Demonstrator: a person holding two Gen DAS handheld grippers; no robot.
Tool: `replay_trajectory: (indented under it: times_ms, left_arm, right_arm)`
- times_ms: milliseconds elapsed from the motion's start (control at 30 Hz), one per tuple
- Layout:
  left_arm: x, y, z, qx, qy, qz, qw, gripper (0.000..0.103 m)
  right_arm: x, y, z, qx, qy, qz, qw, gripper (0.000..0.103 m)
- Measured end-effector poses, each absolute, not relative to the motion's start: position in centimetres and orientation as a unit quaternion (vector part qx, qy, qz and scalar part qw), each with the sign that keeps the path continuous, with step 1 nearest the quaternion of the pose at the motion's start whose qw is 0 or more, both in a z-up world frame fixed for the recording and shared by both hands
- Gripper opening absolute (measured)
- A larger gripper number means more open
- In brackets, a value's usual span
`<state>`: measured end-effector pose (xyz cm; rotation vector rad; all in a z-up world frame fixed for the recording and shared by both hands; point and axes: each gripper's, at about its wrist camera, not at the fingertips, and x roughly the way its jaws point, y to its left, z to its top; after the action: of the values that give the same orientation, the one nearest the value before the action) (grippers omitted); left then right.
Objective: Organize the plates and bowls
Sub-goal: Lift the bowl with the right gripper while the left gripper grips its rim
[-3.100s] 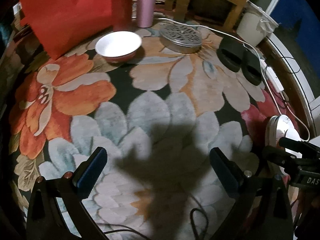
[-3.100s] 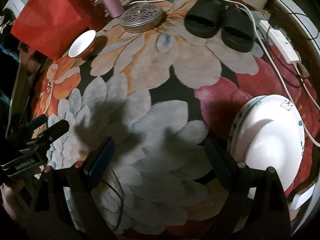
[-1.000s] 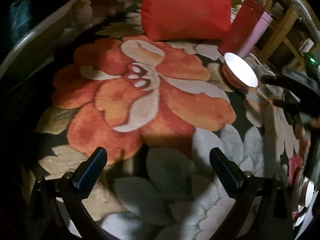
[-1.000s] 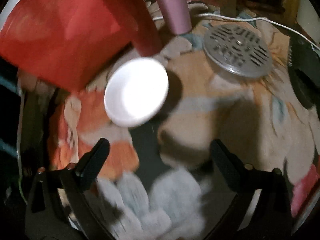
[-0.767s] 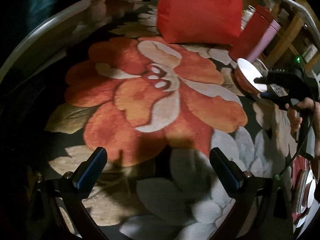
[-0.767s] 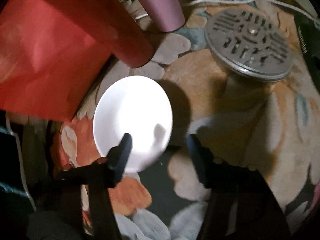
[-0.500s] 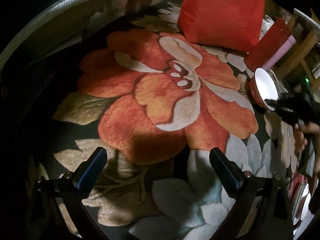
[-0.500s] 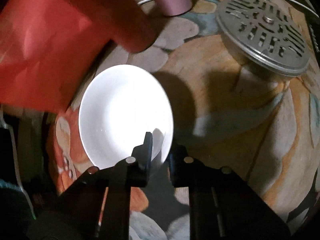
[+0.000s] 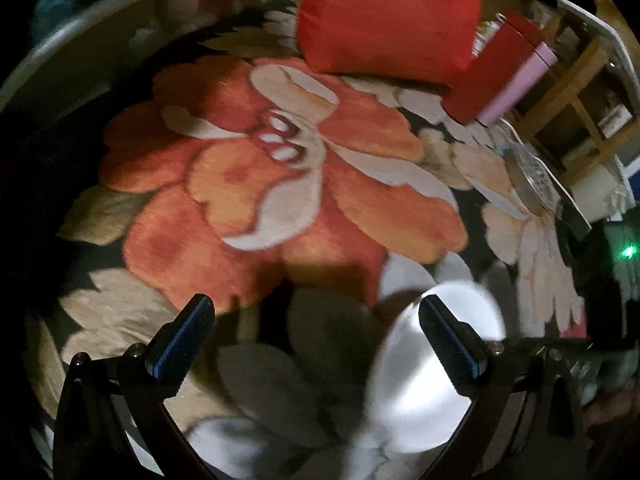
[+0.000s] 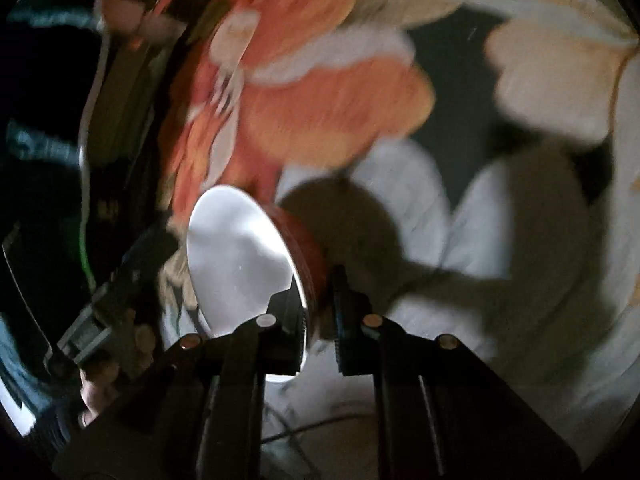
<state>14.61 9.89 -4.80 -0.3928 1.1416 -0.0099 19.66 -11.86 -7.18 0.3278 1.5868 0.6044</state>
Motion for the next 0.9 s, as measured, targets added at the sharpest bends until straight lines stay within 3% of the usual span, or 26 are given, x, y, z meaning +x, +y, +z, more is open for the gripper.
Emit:
replay_trajectory:
  times_ms: [267,333,467,533,567,767,900]
  left_arm:
    - [13.3,7.6,-6.1,-0.191,0.558,-0.036,0.807,0.097]
    - [13.0,7.4,-6.7,-0.187,0.566,-0.039,0.802,0.086]
    - [13.0,6.7,-7.5,-0.190,0.577,-0.054,0.792,0.076]
    - [13.2,5.9,-8.0,-0.180,0.591,-0.071,0.783,0.044]
    - [13.4,5.4,-8.4,-0.174,0.602,-0.080,0.776,0.038]
    - [13.0,5.2,-7.5,-0.164,0.599,-0.085,0.779,0.026]
    - [12.5,4.4,-5.3,-0.149,0.586,-0.097,0.791,0.025]
  right_arm:
    - [17.5,-11.2,-5.5,0.096,0.667,0.251,0.695,0.016]
    - [17.2,-11.4,-5.4,0.081,0.662,0.236,0.706,0.016]
    - [17.0,-11.1,-6.0,0.082,0.663,0.228,0.708,0.017]
    - [16.6,-10.9,-6.4,0.080,0.666,0.225,0.707,0.016]
    - [16.5,-10.7,-6.7,0.076,0.666,0.223,0.708,0.016]
    - [15.5,-10.4,-6.3,0.050,0.662,0.220,0.715,0.011]
    - [15.2,-11.3,-4.7,0.059,0.652,0.221,0.723,0.010]
